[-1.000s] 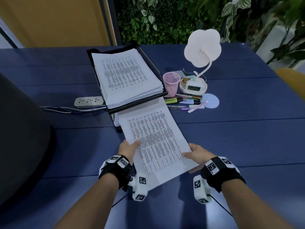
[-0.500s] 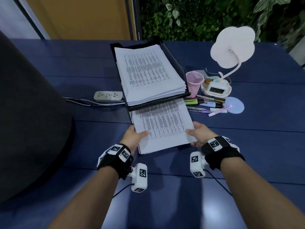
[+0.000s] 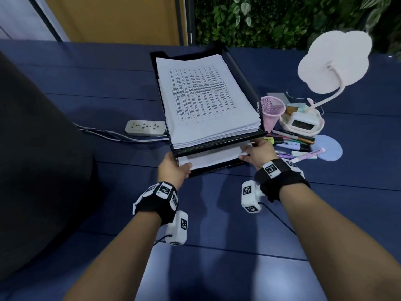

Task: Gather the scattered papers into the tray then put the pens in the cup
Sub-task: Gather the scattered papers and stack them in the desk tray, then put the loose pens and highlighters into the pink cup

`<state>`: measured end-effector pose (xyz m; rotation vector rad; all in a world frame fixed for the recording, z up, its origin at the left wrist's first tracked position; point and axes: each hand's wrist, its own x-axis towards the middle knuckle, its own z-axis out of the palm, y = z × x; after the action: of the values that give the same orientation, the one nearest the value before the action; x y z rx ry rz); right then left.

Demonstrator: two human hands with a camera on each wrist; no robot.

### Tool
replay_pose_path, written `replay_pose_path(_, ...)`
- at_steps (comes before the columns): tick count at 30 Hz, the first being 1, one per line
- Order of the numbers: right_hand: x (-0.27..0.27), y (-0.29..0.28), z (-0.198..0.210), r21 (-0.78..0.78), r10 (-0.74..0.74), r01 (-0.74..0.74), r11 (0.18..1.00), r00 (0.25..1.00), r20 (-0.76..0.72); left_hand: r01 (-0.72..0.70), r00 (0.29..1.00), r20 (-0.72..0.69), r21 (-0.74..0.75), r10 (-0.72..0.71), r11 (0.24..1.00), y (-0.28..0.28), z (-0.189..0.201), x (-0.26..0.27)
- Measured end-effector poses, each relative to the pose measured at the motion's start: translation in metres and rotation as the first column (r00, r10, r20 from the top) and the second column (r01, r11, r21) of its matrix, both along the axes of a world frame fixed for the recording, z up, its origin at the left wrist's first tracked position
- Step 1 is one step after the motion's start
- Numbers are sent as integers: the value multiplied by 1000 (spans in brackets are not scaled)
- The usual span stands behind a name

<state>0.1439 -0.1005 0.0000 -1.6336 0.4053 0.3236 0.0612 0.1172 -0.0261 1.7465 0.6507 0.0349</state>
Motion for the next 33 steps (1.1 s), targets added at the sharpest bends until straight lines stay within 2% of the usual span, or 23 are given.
replay_pose_path(2,8,2,-7,-55,21,-20,998,999,26,-31,999,35,88,28,996,0,0,3)
replay_pose_path(4,13,4,-19,-136,8,-1,991,999,50,-4,1000,13,227,2,974,2,-1,6)
replay_pose_path(6,15,5,-25,-220,-35,46,974,998,52,77,996,-66,399,-55,914,4,0,7)
replay_pose_path(8,14,4,-25,-284,-79,98,954,994,78,161,985,-133,507,-107,847,6,-3,7)
replay_pose_path(12,11,-1,-32,-250,-64,88,964,993,103,246,968,-189,562,-167,790,2,-5,1)
replay_pose_path(15,7,-5,-36,-397,33,26,917,990,141,269,959,-244,637,-142,723,2,1,-2)
replay_pose_path(18,0,-9,-31,-469,116,-23,883,979,170,292,952,-272,656,-144,696,1,6,-4)
replay_pose_path(21,-9,-17,-27,-514,107,3,858,977,185,305,951,-247,665,-185,682,-6,8,-8)
replay_pose_path(24,-19,-30,-28,-554,97,31,832,975,200,329,939,-151,663,-310,673,-22,6,-18)
replay_pose_path(26,-26,-41,-27,-580,96,19,814,981,167,385,896,-93,651,-434,655,-38,2,-24)
replay_pose_path(28,-28,-55,-27,-605,109,-9,796,986,128,498,809,-93,632,-580,593,-56,-4,-27)
replay_pose_path(31,-26,-73,-23,-642,151,-35,766,980,127,729,602,-266,567,-753,383,-86,-15,-28)
replay_pose_path(33,-22,-83,-19,-661,169,-42,749,977,129,818,492,-405,518,-771,250,-102,-21,-27)
